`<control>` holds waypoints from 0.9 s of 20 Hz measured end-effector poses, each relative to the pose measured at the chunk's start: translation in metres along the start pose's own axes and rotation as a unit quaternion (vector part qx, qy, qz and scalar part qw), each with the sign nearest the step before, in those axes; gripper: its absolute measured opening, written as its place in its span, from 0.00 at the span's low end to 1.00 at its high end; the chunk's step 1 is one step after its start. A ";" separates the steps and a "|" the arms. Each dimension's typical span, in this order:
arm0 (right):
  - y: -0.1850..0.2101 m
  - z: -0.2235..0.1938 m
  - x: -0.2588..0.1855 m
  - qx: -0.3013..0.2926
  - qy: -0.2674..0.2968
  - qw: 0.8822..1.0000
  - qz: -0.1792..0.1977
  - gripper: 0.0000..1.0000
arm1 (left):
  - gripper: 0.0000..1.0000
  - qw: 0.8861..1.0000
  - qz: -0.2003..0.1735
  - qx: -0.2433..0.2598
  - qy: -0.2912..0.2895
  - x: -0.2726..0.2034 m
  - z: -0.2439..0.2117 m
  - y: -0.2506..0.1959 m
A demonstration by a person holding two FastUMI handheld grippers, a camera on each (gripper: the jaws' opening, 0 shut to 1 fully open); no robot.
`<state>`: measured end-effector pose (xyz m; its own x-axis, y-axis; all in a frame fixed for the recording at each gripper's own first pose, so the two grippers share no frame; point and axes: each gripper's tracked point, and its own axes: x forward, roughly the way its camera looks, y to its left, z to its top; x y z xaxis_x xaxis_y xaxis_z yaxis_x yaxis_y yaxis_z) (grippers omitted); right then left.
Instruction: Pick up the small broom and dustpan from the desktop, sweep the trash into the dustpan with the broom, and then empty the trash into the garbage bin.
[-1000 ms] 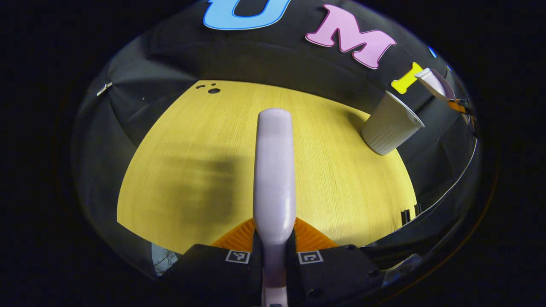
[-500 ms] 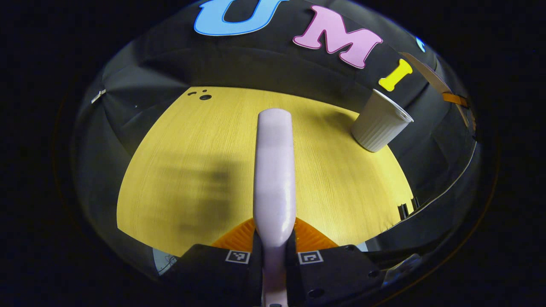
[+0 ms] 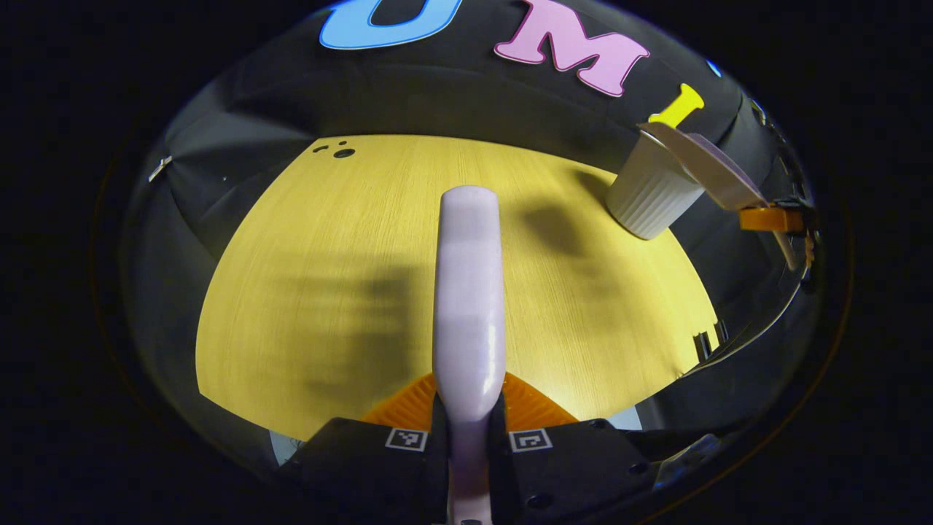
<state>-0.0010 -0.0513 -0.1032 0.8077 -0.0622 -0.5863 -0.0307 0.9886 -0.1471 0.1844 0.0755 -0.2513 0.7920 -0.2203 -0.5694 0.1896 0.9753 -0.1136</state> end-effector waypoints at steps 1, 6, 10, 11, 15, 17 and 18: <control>0.011 -0.014 0.011 0.011 0.014 1.000 0.014 0.32 | 0.27 1.000 0.003 -0.001 0.006 0.005 -0.001 0.000; 0.021 -0.097 0.065 0.087 0.113 0.989 0.041 0.35 | 0.27 0.999 0.029 0.013 0.042 0.034 -0.007 0.007; 0.021 -0.134 0.090 0.115 0.150 0.981 0.038 0.35 | 0.27 0.995 0.047 0.022 0.081 0.057 -0.013 0.008; 0.022 -0.138 0.095 0.119 0.154 0.980 0.039 0.35 | 0.27 0.994 0.049 0.027 0.090 0.062 -0.015 0.008; 0.030 -0.144 0.110 0.147 0.153 0.976 0.050 0.39 | 0.27 0.990 0.057 0.043 0.124 0.073 -0.017 0.007; 0.031 -0.149 0.117 0.145 0.158 0.976 0.044 0.36 | 0.28 0.988 0.059 0.049 0.135 0.074 -0.014 0.006; 0.033 -0.152 0.118 0.137 0.162 0.976 0.044 0.35 | 0.27 0.987 0.062 0.053 0.141 0.070 -0.009 0.008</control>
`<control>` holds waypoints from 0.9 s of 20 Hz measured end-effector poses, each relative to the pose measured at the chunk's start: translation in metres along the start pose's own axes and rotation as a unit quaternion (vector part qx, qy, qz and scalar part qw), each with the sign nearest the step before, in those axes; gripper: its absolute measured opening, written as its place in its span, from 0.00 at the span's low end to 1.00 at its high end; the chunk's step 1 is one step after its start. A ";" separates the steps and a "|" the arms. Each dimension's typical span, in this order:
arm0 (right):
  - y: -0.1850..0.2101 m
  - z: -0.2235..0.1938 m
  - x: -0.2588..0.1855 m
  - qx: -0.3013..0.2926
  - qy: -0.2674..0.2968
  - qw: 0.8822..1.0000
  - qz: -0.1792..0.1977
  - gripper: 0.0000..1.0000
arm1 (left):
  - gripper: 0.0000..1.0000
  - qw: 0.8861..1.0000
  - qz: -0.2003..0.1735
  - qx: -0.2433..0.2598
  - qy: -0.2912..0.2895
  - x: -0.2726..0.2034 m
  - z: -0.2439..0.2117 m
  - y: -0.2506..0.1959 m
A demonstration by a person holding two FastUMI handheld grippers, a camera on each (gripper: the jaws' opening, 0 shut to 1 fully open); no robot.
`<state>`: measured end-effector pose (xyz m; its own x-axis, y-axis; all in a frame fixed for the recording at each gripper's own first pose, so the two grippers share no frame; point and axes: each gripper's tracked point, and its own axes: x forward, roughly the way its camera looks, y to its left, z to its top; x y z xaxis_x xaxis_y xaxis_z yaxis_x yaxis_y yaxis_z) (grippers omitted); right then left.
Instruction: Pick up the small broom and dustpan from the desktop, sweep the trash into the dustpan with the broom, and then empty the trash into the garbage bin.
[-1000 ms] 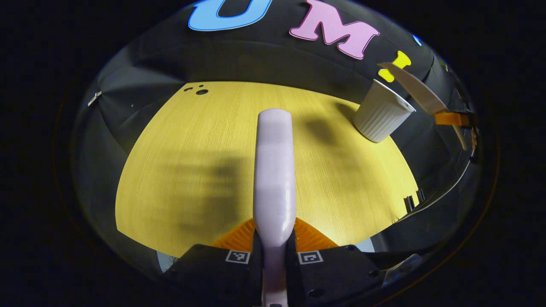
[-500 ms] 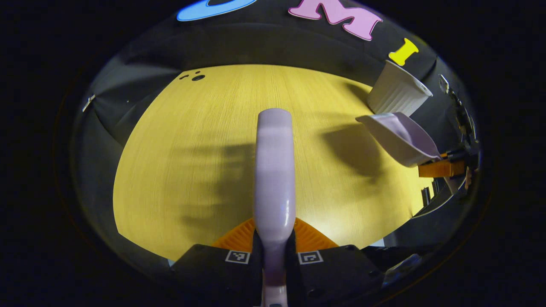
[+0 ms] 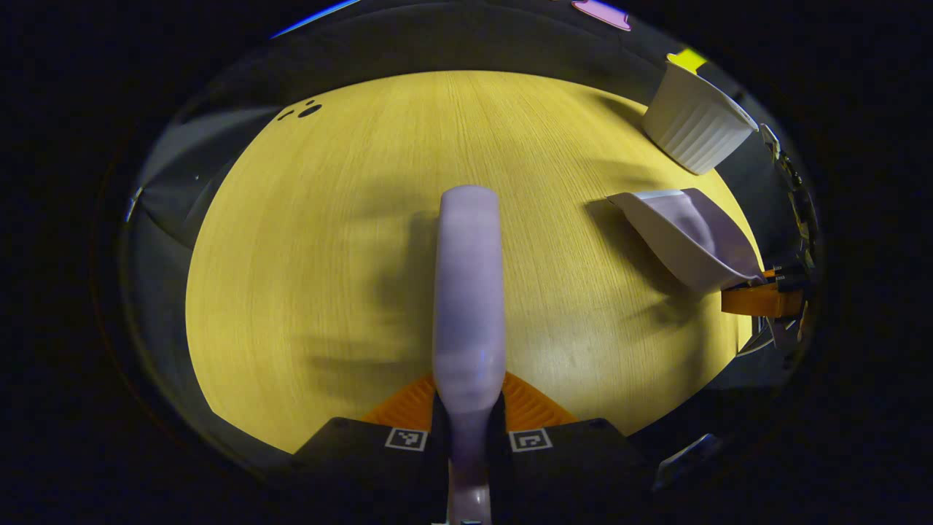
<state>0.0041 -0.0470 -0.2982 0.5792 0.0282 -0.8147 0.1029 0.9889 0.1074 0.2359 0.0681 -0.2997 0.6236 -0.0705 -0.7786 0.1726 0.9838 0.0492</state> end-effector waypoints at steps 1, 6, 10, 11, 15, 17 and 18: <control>0.000 -0.001 0.001 -0.008 0.004 1.000 -0.002 0.36 | 0.28 1.000 0.003 0.007 0.002 -0.002 0.004 0.000; 0.010 -0.005 0.010 0.008 0.012 1.000 0.018 0.35 | 0.31 0.999 0.024 0.022 0.009 0.010 0.005 -0.009; 0.015 0.003 0.007 0.022 -0.005 0.999 0.033 0.62 | 0.48 1.000 0.017 0.015 -0.008 0.008 0.010 -0.012; 0.013 0.007 0.004 0.026 -0.016 0.999 0.027 0.80 | 0.65 1.000 0.013 0.011 -0.019 0.005 0.013 -0.014; 0.013 0.018 -0.021 0.014 -0.061 0.998 0.010 1.00 | 0.96 0.995 0.001 -0.003 -0.098 -0.028 0.029 -0.020; 0.014 0.027 -0.047 0.001 -0.105 0.994 -0.005 1.00 | 0.96 0.986 -0.019 -0.006 -0.168 -0.062 0.043 -0.034; 0.015 0.033 -0.064 -0.002 -0.131 0.991 -0.011 1.00 | 0.97 0.978 -0.020 -0.002 -0.209 -0.083 0.050 -0.038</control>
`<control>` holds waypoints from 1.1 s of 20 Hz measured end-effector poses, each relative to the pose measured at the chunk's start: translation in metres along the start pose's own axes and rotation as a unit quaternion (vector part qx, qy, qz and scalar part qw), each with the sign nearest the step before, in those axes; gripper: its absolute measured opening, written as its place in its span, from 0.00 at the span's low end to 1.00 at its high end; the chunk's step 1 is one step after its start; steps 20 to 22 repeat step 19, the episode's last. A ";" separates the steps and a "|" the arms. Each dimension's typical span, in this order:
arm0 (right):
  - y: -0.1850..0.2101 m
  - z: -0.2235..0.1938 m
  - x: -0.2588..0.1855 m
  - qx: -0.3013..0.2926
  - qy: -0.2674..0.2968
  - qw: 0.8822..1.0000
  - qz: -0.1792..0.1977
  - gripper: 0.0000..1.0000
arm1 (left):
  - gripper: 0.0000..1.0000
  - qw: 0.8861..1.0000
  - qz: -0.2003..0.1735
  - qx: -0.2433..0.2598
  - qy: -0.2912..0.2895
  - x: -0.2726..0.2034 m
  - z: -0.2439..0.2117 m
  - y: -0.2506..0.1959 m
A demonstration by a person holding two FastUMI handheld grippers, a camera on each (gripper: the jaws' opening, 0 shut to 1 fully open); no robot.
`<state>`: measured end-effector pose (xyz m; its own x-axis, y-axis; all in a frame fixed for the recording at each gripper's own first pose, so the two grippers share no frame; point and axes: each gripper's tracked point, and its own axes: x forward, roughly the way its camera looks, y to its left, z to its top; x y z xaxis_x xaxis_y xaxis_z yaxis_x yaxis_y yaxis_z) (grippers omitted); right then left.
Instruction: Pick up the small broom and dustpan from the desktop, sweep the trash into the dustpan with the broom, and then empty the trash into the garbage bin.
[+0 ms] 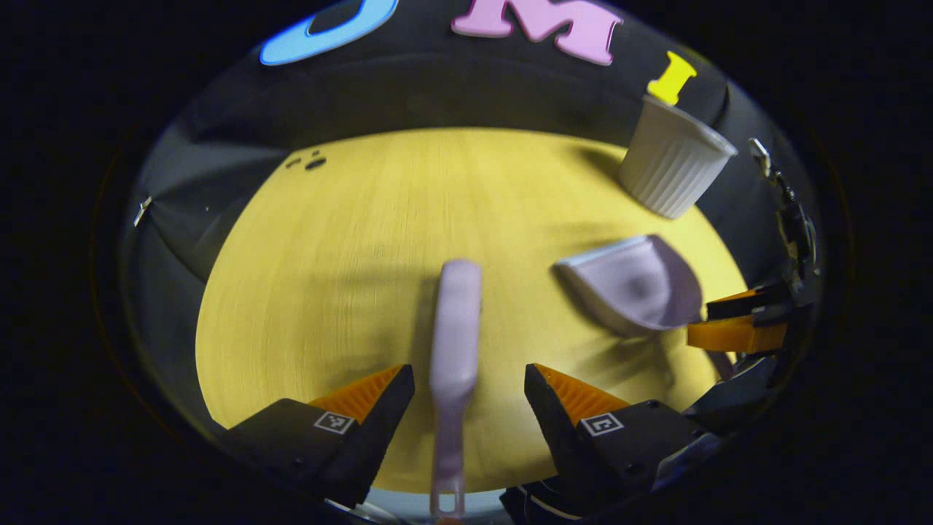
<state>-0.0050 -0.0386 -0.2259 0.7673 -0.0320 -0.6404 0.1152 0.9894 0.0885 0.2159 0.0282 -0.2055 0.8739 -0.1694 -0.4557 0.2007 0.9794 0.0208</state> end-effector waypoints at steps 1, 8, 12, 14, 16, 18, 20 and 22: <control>0.002 0.011 -0.016 0.000 -0.029 1.000 -0.004 0.99 | 0.96 0.999 0.004 0.008 -0.042 -0.018 0.015 -0.002; 0.018 0.072 -0.145 -0.032 -0.249 0.968 -0.020 0.99 | 0.96 0.961 0.036 0.027 -0.272 -0.151 0.077 -0.034; 0.038 0.071 -0.194 -0.050 -0.331 0.942 -0.018 0.99 | 0.96 0.944 0.035 0.023 -0.327 -0.200 0.073 -0.057; 0.042 0.062 -0.210 -0.048 -0.350 0.935 -0.015 0.99 | 0.96 0.943 0.024 0.004 -0.332 -0.209 0.067 -0.068; 0.038 0.046 -0.217 -0.002 -0.358 0.933 -0.015 0.99 | 0.96 0.946 0.002 -0.012 -0.324 -0.202 0.056 -0.080; 0.051 0.029 -0.210 0.013 -0.333 0.943 0.013 0.99 | 0.96 0.961 -0.009 -0.027 -0.273 -0.182 0.029 -0.090; 0.045 0.025 -0.203 0.014 -0.324 0.946 0.007 0.99 | 0.96 0.965 -0.011 -0.038 -0.259 -0.177 0.019 -0.095; 0.045 0.025 -0.203 0.014 -0.324 0.946 0.007 0.99 | 0.96 0.965 -0.011 -0.038 -0.259 -0.177 0.019 -0.095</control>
